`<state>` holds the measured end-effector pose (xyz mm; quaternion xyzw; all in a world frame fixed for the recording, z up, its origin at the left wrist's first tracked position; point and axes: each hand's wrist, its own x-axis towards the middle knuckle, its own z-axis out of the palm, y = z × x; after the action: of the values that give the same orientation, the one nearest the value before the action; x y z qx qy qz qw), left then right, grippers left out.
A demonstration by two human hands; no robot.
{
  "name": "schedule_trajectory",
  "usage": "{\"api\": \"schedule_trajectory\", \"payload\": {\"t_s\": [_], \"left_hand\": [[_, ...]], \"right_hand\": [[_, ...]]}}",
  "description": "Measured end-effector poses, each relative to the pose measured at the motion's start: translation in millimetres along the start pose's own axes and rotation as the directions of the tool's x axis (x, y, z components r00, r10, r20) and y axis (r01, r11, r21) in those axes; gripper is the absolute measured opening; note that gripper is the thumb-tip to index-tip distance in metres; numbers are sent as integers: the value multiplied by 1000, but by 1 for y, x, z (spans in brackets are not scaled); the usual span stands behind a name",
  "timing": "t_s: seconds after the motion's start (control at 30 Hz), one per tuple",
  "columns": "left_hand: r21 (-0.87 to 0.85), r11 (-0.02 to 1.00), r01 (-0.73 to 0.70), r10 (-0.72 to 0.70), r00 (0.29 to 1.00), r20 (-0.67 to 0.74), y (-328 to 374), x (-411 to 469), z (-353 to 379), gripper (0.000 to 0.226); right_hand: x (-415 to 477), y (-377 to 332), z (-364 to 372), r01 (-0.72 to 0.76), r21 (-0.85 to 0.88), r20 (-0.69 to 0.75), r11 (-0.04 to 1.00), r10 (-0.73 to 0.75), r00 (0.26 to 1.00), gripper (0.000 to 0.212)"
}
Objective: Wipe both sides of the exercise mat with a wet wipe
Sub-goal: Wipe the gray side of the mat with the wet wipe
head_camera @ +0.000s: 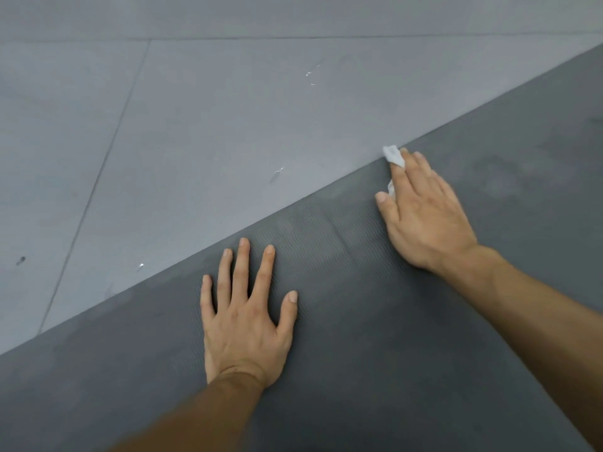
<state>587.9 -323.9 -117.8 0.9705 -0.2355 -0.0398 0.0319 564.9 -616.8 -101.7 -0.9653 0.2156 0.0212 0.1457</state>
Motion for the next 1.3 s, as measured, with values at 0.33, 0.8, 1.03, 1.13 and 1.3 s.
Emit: {"api": "schedule_trajectory", "payload": {"t_s": [0.33,0.8,1.03,1.13,1.3], "left_hand": [[8,1000,-7,8,1000,-22,0,0,0,69],[2,1000,-10,10,1000,-12,0,1,-2,69],[-5,1000,-7,7,1000,-12,0,1,-1,70],[-10,1000,-10,10,1000,-14,0,2,-1,70],[-14,1000,-8,8,1000,-23,0,1,-1,70]], "right_hand": [[-45,-85,25,433,16,119,901,-431,894,68],[14,59,-7,-79,-32,-77,996,77,994,72],[-22,-23,2,263,-16,85,965,-261,962,71],[-59,-49,10,446,-6,167,895,-439,883,68],[-79,-22,10,478,-79,158,875,-463,872,67]]}}
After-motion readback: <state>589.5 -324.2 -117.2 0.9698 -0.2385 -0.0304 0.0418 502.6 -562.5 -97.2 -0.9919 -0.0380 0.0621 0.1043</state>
